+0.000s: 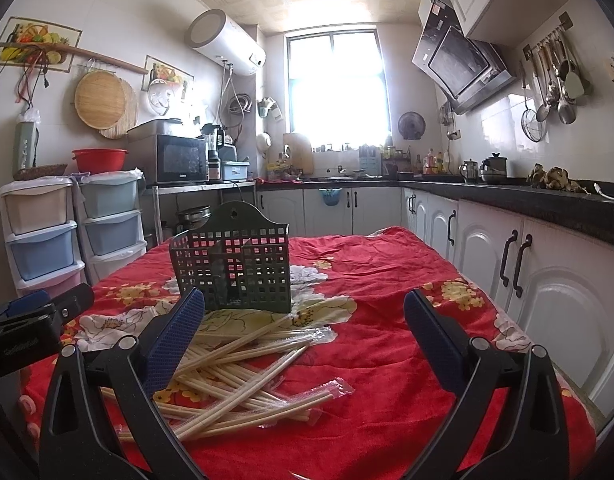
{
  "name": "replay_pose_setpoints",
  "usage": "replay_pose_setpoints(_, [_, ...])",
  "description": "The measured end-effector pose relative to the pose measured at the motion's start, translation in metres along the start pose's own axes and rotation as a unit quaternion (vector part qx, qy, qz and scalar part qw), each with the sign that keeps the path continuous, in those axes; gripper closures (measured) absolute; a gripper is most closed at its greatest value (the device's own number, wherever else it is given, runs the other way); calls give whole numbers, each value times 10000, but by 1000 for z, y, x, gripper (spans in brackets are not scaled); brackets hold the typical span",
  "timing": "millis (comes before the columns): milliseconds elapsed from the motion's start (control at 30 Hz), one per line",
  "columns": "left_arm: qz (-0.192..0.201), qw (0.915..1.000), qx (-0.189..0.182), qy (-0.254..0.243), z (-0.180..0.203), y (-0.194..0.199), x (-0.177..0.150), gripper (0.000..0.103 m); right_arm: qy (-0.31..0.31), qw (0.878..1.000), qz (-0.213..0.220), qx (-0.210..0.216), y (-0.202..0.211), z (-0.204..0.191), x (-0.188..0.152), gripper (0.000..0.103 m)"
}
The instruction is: Organize utensils
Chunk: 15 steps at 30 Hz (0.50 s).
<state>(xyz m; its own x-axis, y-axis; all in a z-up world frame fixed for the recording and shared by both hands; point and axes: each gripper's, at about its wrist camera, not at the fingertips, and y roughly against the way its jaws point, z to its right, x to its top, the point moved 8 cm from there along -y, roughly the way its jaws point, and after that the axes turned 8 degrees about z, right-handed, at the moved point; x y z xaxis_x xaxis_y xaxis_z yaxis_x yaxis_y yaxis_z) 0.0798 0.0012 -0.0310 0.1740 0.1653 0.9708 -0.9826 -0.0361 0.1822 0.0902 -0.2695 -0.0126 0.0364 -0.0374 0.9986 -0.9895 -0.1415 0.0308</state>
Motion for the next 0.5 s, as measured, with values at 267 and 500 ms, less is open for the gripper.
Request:
replay_pose_setpoints(267, [-292, 9990, 178, 297, -28, -10, -3, 10, 64, 9989, -218, 403, -7, -12, -3, 6])
replay_pose_setpoints(500, [-493, 9972, 130, 543, -47, -19, 0, 10, 195, 9955, -544, 753, -16, -28, -8, 6])
